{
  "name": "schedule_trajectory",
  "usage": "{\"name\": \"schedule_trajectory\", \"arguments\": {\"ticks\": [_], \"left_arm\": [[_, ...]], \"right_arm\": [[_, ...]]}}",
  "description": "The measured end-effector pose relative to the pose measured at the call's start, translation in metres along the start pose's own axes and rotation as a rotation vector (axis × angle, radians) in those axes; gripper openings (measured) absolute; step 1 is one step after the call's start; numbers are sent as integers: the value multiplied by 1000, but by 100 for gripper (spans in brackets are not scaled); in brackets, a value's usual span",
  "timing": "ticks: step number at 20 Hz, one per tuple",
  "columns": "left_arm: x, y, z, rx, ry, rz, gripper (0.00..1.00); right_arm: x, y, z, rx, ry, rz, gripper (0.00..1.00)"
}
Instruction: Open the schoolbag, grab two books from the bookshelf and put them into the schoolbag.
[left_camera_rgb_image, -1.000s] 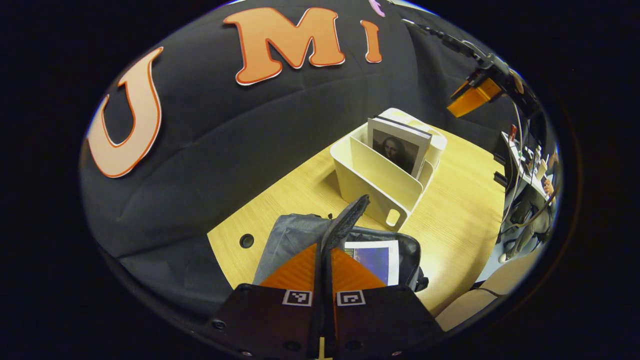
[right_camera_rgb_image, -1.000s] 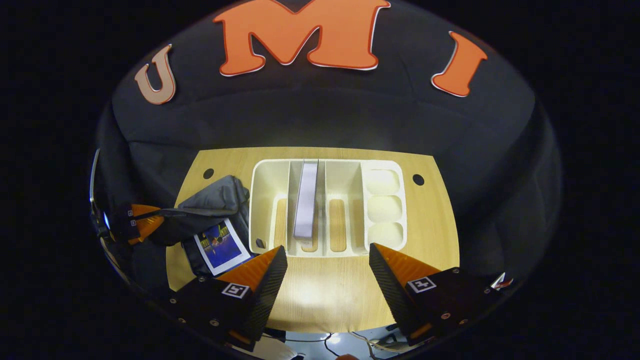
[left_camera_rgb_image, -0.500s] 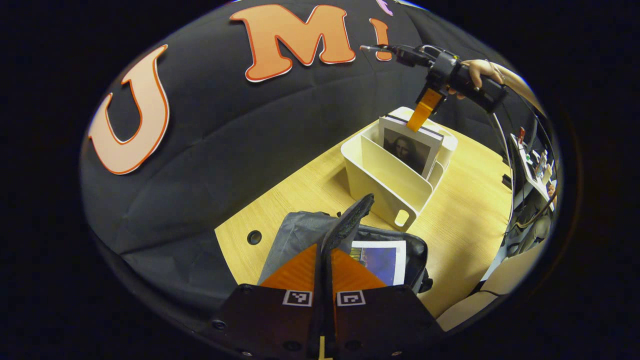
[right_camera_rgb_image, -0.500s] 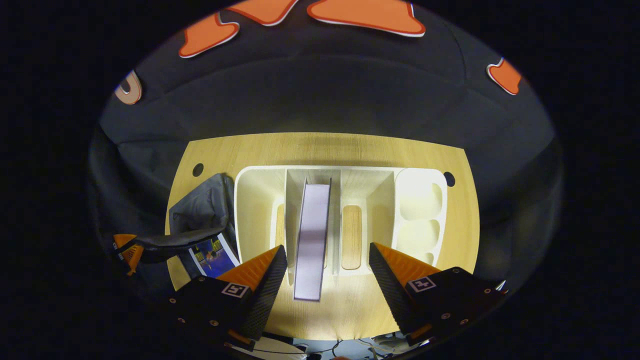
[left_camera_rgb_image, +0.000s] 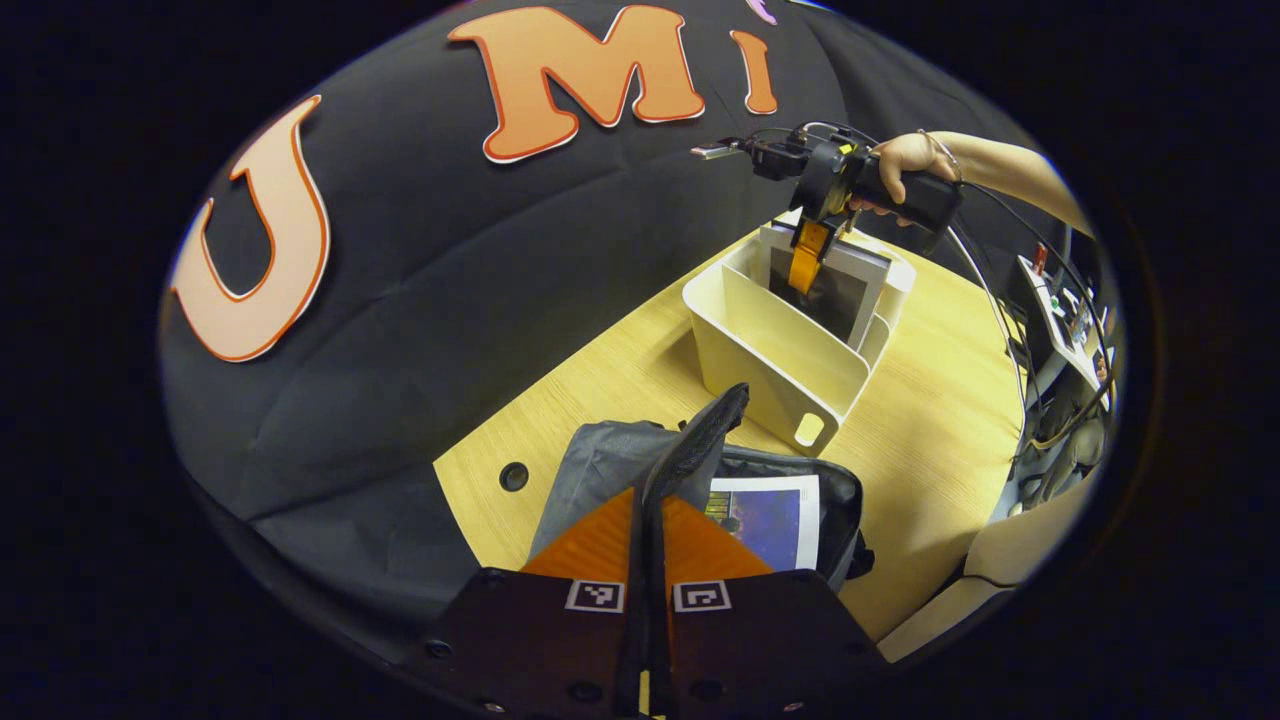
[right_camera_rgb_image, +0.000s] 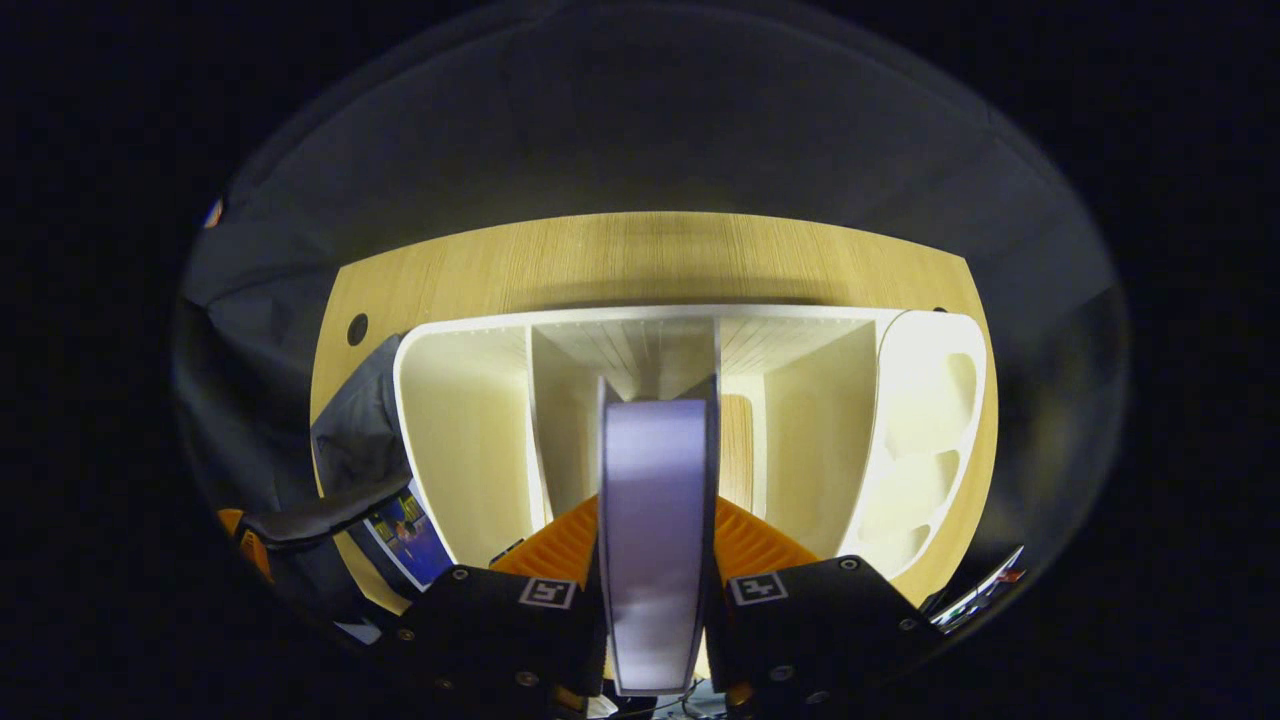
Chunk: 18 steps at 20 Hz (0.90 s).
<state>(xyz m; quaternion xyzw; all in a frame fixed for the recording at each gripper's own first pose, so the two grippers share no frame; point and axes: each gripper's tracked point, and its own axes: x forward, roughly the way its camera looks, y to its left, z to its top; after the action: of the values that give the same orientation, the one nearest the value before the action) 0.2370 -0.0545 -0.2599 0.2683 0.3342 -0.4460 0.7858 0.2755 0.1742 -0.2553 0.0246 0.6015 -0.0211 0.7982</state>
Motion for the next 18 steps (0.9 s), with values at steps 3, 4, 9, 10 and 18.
{"name": "schedule_trajectory", "arguments": {"ticks": [3, 4, 9, 10, 18], "left_arm": [[1, 2, 1, 17, -7, -22, 4], [0, 2, 1, 20, -13, -32, 4], [-2, 4, 1, 3, -32, -95, 4], [-5, 6, 1, 1, -35, -106, 4], [-2, 16, 7, 34, -58, -163, 4]], "right_arm": [[-31, -5, 0, 38, -54, -8, 40], [-46, -6, 0, 54, -77, -5, 40], [-139, -8, -12, 123, -231, -26, 39], [-160, -6, -16, 133, -270, -28, 38], [-256, 21, -122, 377, -481, 67, 37]]}}
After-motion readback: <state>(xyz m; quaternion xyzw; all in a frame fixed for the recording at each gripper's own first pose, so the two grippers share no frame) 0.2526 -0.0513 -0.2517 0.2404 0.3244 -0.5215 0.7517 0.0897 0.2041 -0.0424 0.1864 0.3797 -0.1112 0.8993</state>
